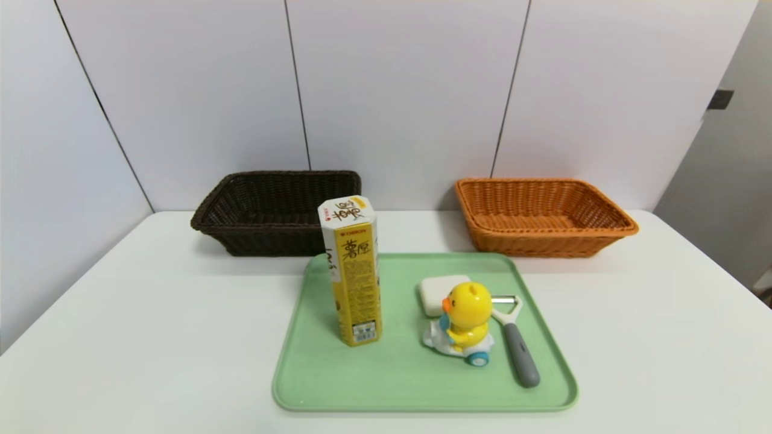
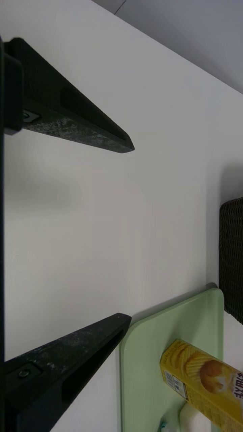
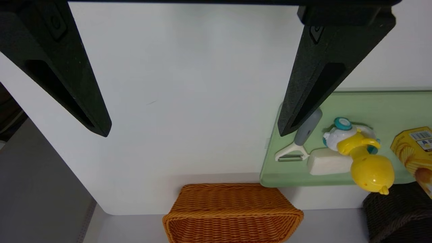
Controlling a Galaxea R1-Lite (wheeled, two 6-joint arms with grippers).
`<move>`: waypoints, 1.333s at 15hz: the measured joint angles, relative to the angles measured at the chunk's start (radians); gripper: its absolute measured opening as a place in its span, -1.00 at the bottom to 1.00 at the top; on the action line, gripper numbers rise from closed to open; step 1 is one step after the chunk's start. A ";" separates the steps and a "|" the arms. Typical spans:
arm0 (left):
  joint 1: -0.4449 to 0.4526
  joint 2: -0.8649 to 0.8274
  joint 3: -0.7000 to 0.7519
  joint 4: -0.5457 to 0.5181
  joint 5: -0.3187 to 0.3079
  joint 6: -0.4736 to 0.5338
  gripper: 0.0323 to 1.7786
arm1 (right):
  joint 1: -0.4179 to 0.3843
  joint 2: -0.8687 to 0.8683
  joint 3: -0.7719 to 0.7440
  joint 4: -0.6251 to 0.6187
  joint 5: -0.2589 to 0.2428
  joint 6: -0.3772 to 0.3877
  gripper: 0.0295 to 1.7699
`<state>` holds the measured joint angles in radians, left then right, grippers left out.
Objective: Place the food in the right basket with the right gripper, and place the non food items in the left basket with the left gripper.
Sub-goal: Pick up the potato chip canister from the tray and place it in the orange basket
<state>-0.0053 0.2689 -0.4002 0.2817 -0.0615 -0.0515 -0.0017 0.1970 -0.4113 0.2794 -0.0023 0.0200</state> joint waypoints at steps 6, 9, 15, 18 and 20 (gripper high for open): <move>-0.001 0.412 -0.184 -0.160 -0.135 -0.009 0.90 | 0.000 0.312 -0.166 -0.010 0.009 -0.007 0.92; 0.000 0.581 -0.261 -0.219 -0.182 -0.009 0.90 | 0.001 0.483 -0.264 -0.018 0.015 -0.004 0.92; 0.001 0.693 -0.319 -0.230 -0.189 -0.003 0.90 | -0.004 0.739 -0.407 -0.058 0.102 -0.004 0.92; 0.001 0.677 -0.313 -0.224 -0.191 -0.001 0.90 | 0.005 0.775 -0.409 -0.063 0.140 -0.010 0.92; 0.001 0.663 -0.313 -0.213 -0.198 0.003 0.90 | 0.008 0.787 -0.409 -0.064 0.148 -0.010 0.92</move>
<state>-0.0047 0.9321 -0.7130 0.0687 -0.2596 -0.0489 0.0066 0.9836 -0.8206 0.2155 0.1455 0.0100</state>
